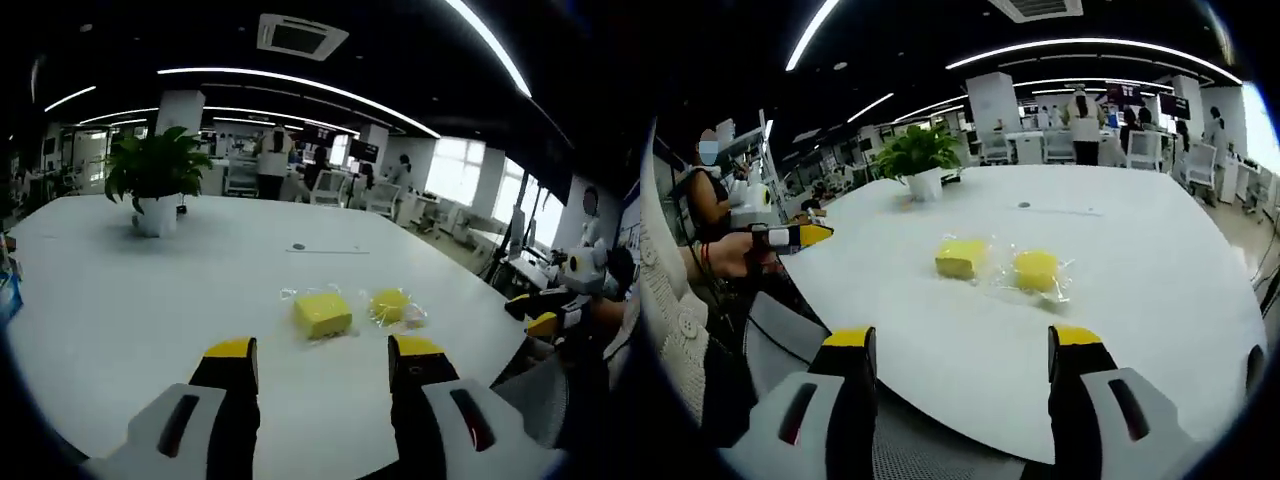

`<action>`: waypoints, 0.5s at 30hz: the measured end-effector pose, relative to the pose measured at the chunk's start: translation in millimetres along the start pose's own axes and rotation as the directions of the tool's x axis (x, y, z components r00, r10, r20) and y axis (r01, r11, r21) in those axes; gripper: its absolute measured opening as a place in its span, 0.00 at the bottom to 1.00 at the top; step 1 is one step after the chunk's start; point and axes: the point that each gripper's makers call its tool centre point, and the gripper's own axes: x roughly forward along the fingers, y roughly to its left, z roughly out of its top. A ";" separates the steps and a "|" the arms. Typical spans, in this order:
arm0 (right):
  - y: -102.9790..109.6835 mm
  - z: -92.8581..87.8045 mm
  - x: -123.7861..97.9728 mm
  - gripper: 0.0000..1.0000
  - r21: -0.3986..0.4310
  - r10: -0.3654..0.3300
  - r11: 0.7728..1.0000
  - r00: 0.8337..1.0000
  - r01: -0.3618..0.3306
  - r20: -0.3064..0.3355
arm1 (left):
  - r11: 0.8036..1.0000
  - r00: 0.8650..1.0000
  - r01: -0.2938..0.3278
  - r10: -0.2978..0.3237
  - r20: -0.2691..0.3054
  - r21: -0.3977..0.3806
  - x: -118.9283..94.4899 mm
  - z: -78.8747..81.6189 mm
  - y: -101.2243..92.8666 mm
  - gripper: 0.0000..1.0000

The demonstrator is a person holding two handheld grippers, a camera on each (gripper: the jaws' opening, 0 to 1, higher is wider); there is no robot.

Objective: Compare the silicone blocks by pressing each to a similar depth, holding the contact briefly, and releasing to observe deformation and rebound differences across the visible hardness samples.

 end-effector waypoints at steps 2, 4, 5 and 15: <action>-3.1 0.2 -1.3 0.65 0.004 -0.013 1.000 1.000 0.013 0.004 | 1.000 1.000 -0.006 0.006 -0.005 -0.008 -7.0 -3.3 -0.4 0.54; -3.5 -0.5 -1.9 0.65 0.010 -0.010 1.000 1.000 0.010 0.002 | 1.000 1.000 -0.002 0.002 0.009 -0.007 -13.0 -2.9 -3.2 0.55; -4.2 -0.2 -2.3 0.65 0.016 -0.014 1.000 1.000 0.013 0.006 | 1.000 1.000 -0.003 0.003 0.005 -0.005 -14.5 -4.0 -3.6 0.57; 3.7 0.1 -4.4 0.65 0.041 -0.009 0.999 0.999 0.007 0.035 | 0.999 1.000 0.006 -0.006 0.019 -0.032 -24.6 -5.1 0.7 0.61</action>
